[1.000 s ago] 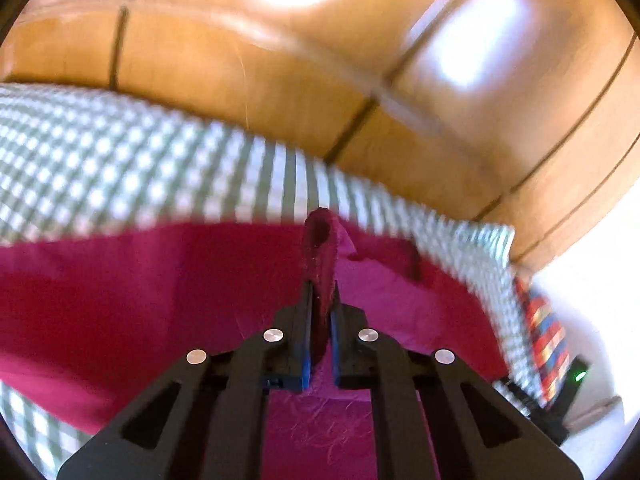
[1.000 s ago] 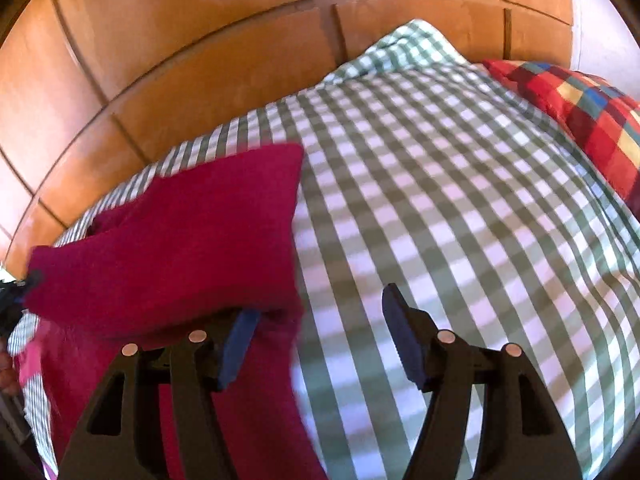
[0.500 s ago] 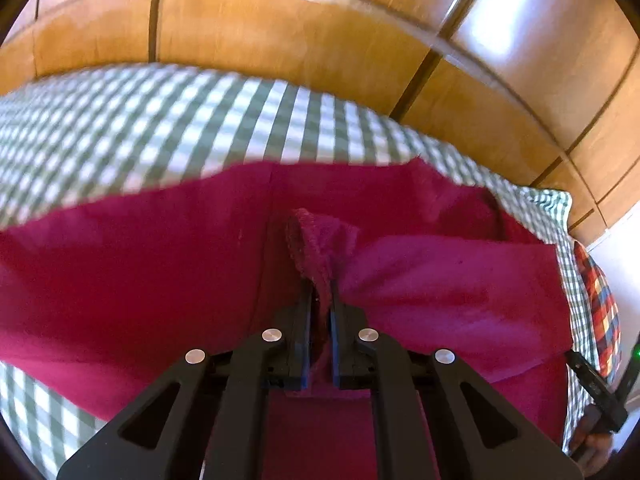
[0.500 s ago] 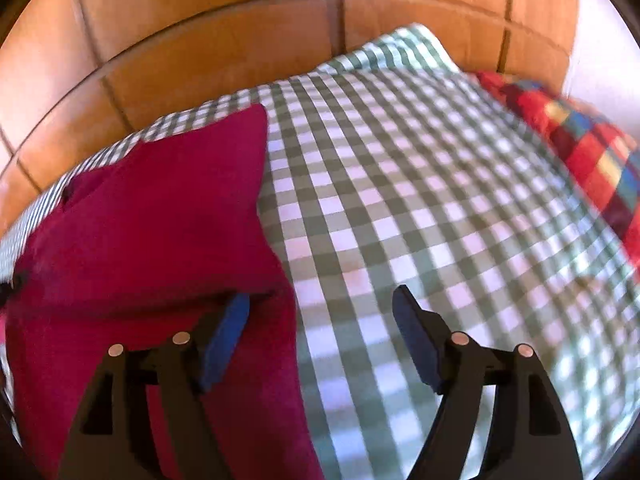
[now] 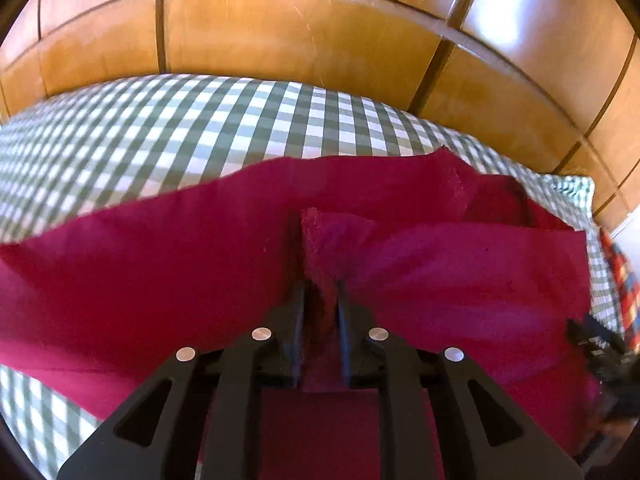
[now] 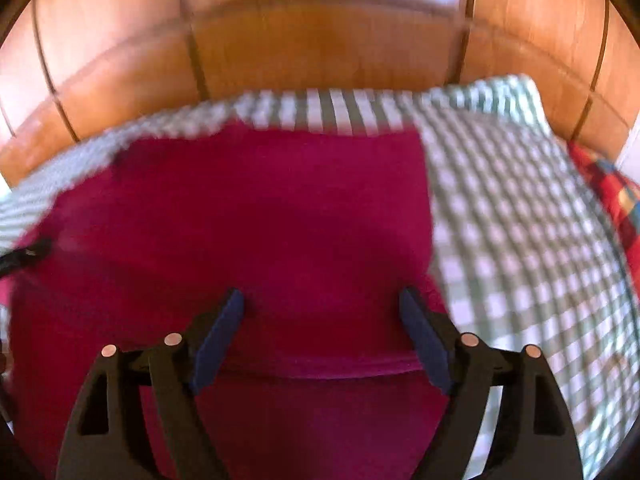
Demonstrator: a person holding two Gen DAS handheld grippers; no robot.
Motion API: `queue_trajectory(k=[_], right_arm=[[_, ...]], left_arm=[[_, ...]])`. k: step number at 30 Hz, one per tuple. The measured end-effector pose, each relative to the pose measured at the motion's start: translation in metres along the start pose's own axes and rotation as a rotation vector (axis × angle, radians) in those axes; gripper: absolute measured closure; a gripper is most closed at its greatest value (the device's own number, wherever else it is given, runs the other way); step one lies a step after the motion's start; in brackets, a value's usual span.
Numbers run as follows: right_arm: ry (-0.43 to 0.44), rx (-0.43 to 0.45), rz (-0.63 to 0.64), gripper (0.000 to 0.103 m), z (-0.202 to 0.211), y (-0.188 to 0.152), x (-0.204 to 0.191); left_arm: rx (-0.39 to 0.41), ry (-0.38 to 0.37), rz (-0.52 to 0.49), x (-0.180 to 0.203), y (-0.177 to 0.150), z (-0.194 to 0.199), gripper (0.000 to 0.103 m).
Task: Fold small clothes
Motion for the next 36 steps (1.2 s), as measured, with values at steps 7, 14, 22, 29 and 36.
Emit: queue_trajectory(k=[7, 14, 22, 29, 36], right_arm=[[-0.027, 0.016, 0.011, 0.016, 0.001, -0.006, 0.001], [-0.058, 0.009, 0.018, 0.011, -0.003, -0.002, 0.0], [-0.09, -0.004, -0.032, 0.002, 0.02, -0.003, 0.001], [0.023, 0.017, -0.024, 0.002, 0.069, -0.04, -0.029], [-0.001, 0.004, 0.068, 0.002, 0.086, -0.096, -0.056]], left_arm=[[0.006, -0.05, 0.076, -0.01, -0.017, 0.032, 0.07], [0.145, 0.031, 0.063, 0.005, -0.049, 0.105, 0.032], [0.211, 0.081, 0.009, 0.023, -0.085, 0.155, 0.024], [0.258, 0.115, -0.054, 0.035, -0.102, 0.179, 0.015], [0.257, 0.143, -0.06, 0.03, -0.115, 0.186, 0.013]])
Point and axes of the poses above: each gripper's, at about its wrist camera, not at the fingertips, and z roughly against the way its jaws point, x to its right, y to its top, the point moved 2 cm from there along -z, roughly the way its jaws point, and after that the axes turned 9 degrees about -y, right-handed, at the moved point
